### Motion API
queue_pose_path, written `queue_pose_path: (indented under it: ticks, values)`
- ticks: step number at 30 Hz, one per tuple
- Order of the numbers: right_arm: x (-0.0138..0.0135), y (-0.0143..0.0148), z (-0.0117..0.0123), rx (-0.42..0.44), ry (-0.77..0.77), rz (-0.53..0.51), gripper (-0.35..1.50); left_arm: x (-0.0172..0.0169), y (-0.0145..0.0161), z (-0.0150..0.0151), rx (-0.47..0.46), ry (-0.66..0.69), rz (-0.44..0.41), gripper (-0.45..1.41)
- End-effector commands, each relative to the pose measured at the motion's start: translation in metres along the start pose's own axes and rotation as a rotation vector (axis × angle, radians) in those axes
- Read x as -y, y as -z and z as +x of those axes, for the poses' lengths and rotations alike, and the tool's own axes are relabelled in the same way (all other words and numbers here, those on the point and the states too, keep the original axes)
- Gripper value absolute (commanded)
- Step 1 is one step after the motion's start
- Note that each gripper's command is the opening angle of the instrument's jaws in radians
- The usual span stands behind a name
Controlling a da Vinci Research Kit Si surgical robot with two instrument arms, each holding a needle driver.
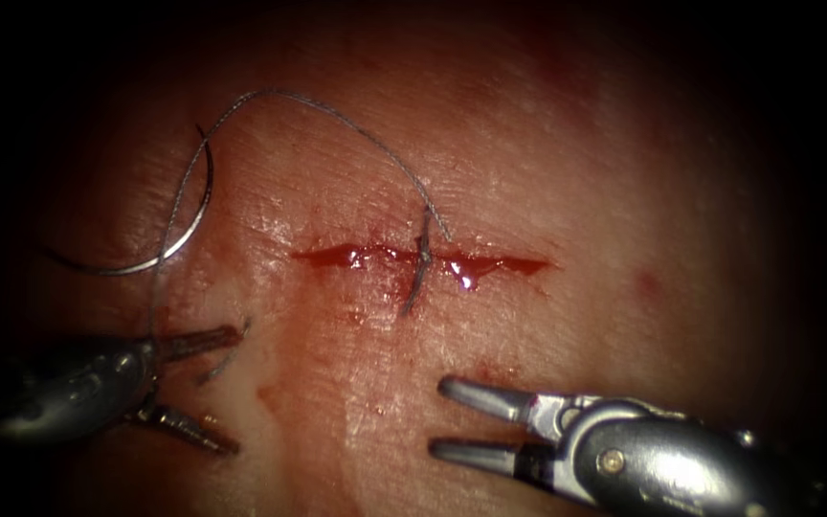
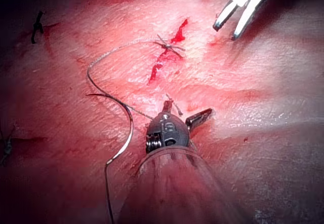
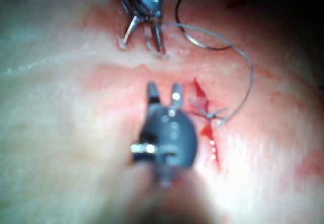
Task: Wound Closure
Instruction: Use the right gripper to cut the short suture tail.
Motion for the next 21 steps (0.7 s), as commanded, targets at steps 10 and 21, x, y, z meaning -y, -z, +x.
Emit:
queue_pose_path:
  ticks: [10,21]
  values:
    - [-0.0002,-0.0013,-0.0001,-0.003,0.001,0.006,0.29,0.0017,-0.0054,0.0007,-0.026,-0.003,-0.009,0.59]
    - [0.0001,-0.0013,-0.0004,0.001,0.005,0.01,0.29,0.006,-0.0073,0.0018,-0.029,-0.01,-0.02,0.64]
